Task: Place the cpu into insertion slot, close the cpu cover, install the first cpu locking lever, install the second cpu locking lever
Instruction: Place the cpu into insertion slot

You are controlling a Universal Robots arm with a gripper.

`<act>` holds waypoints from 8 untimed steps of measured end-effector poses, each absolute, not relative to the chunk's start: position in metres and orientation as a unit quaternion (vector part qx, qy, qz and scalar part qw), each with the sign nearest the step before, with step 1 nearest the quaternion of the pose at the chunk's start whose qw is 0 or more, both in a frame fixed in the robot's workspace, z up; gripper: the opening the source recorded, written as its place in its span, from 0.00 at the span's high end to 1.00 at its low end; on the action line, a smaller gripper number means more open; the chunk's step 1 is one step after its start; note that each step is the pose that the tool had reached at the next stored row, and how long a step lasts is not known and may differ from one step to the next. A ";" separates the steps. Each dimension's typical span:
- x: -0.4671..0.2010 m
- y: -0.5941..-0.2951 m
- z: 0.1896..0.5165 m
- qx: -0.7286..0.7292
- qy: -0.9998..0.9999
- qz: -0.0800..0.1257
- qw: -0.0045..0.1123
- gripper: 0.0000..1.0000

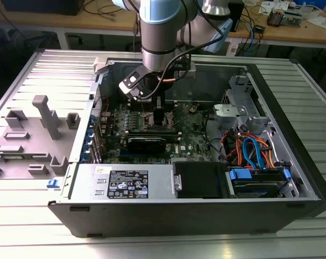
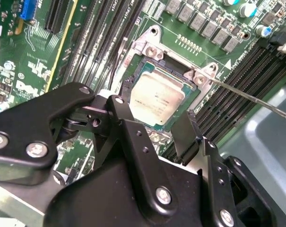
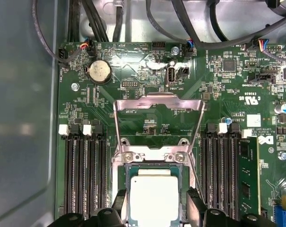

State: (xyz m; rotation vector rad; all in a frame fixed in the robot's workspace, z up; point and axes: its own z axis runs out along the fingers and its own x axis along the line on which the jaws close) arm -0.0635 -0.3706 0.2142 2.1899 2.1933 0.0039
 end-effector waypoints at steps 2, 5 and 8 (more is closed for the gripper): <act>-0.063 -0.371 0.215 0.706 0.708 0.000 0.020 0.39; -0.063 -0.371 0.215 0.706 0.708 0.000 0.020 0.39; -0.063 -0.371 0.215 0.706 0.708 0.000 0.020 0.53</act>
